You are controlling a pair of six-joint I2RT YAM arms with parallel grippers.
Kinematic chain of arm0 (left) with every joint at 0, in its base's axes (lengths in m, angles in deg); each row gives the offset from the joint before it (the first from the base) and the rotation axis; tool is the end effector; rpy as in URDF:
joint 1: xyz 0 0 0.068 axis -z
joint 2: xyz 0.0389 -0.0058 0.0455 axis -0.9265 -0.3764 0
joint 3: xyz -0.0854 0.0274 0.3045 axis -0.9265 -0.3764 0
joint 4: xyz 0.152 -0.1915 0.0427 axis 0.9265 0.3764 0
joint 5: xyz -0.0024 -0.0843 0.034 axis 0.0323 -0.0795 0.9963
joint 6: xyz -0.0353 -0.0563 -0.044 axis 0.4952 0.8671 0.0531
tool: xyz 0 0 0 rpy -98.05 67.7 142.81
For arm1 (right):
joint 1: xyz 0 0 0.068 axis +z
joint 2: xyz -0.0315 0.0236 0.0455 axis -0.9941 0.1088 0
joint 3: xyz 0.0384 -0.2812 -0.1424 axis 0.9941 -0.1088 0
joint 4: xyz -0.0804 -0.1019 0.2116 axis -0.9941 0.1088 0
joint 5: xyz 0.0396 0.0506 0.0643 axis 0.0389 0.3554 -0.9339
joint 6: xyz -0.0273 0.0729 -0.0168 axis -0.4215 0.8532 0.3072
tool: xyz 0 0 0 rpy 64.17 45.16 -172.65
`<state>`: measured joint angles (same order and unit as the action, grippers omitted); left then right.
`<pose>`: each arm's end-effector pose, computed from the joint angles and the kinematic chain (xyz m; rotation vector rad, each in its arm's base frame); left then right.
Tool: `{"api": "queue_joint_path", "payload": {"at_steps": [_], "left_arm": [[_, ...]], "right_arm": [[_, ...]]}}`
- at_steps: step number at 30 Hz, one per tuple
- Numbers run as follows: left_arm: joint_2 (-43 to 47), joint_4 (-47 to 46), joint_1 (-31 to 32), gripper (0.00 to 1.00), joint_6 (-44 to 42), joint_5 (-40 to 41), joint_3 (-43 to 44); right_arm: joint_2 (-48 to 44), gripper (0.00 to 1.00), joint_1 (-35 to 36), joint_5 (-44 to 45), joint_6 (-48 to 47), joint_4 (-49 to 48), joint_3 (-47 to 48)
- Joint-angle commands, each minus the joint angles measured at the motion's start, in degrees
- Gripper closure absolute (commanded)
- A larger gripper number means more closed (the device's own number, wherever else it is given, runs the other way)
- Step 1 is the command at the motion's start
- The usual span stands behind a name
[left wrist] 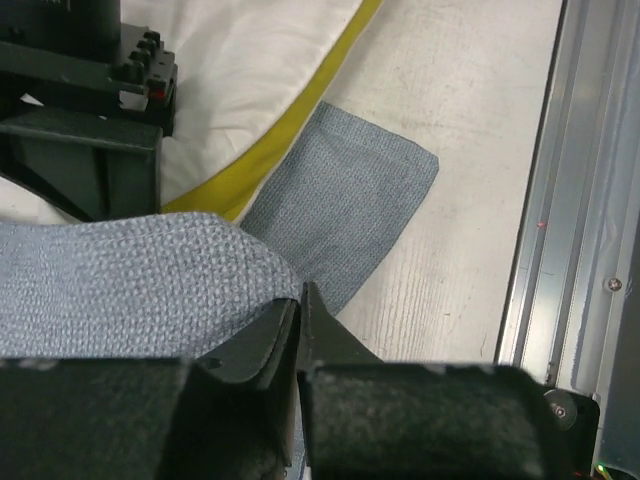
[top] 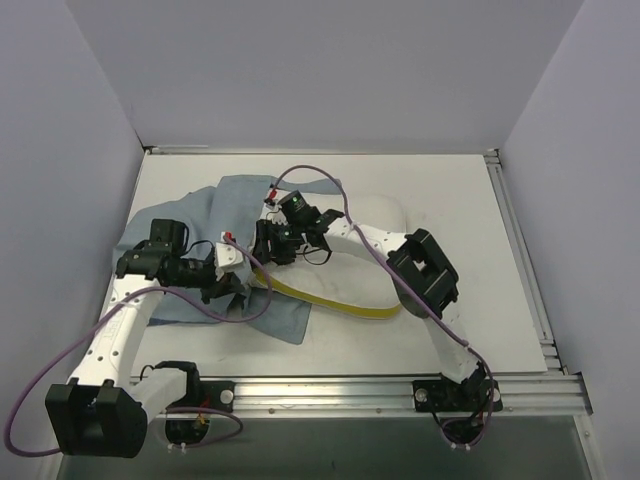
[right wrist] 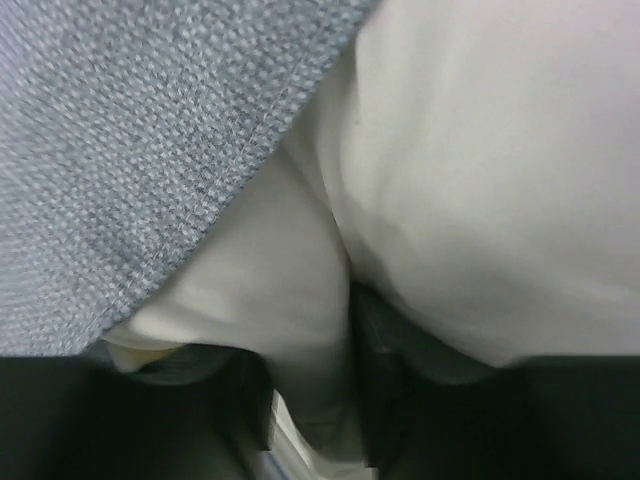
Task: Put the pillow into the pillowcase
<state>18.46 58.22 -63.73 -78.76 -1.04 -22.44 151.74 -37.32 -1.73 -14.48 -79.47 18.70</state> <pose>0.1466 -0.0656 0.3040 1.4014 1.7887 -0.7727 0.3426 0.4138 0.2342 -0.5464 2.3546 1.3953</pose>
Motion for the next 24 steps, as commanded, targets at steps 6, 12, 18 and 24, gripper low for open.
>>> {"api": "queue_joint_path", "payload": {"at_steps": [6, 12, 18, 24], "left_arm": [[2.7, 4.7, -1.7, 0.39, -0.2, -2.2, 2.8], [5.1, 1.7, -1.9, 0.21, 11.1, -1.5, 7.4], [2.3, -4.5, -0.8, 0.08, 24.5, 7.3, 14.4], [-0.9, -4.6, 2.2, 0.09, 25.1, 14.2, 18.9]], "right_arm": [[-12.1, 0.25, -6.2, -6.7, -15.2, 1.7, -4.7], [-24.6, 0.17, -12.4, -4.5, -29.2, 18.9, -10.0], [-33.2, 0.2, -17.6, 0.7, -36.2, 27.6, -18.4], [-36.3, 0.26, -18.6, 1.8, -34.3, 26.5, -29.8]]}}
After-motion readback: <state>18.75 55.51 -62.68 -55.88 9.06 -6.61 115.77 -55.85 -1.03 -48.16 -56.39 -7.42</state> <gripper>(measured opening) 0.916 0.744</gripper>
